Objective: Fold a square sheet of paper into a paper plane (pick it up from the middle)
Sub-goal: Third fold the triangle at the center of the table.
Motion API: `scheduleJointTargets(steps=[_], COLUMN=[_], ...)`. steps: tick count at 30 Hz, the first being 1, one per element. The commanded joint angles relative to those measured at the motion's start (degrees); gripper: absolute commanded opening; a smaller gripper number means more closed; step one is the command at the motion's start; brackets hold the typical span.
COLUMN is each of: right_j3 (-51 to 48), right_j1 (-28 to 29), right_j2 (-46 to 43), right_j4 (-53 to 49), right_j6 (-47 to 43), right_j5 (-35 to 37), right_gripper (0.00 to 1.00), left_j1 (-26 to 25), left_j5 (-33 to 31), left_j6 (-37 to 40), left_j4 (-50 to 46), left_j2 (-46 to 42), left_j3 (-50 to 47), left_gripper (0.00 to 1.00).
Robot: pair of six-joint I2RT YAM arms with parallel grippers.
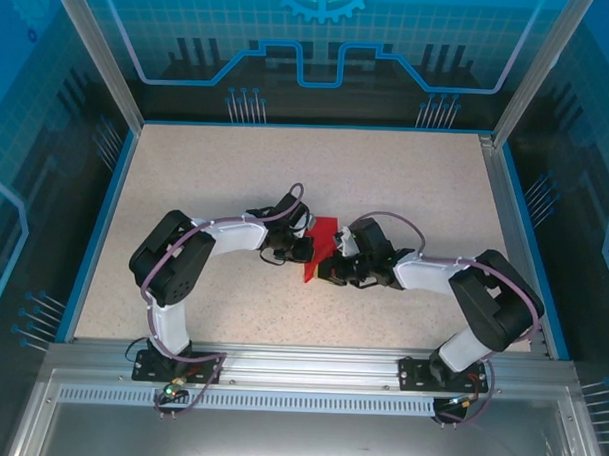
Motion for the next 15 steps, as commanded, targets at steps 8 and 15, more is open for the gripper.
scheduleJointTargets(steps=[8, 15], right_j3=[1.5, 1.6], right_j1=[2.5, 2.6], right_j2=[7.8, 9.6], right_j4=[10.0, 11.7], right_j6=[3.9, 4.4], right_j5=[-0.6, -1.4], right_gripper=[0.04, 0.04], left_j1=[0.7, 0.7], left_j5=[-0.5, -0.3], left_j6=[1.0, 0.9], left_j4=[-1.0, -0.8], left_j2=[2.8, 2.8], left_j3=[-1.2, -1.8], left_gripper=[0.08, 0.08])
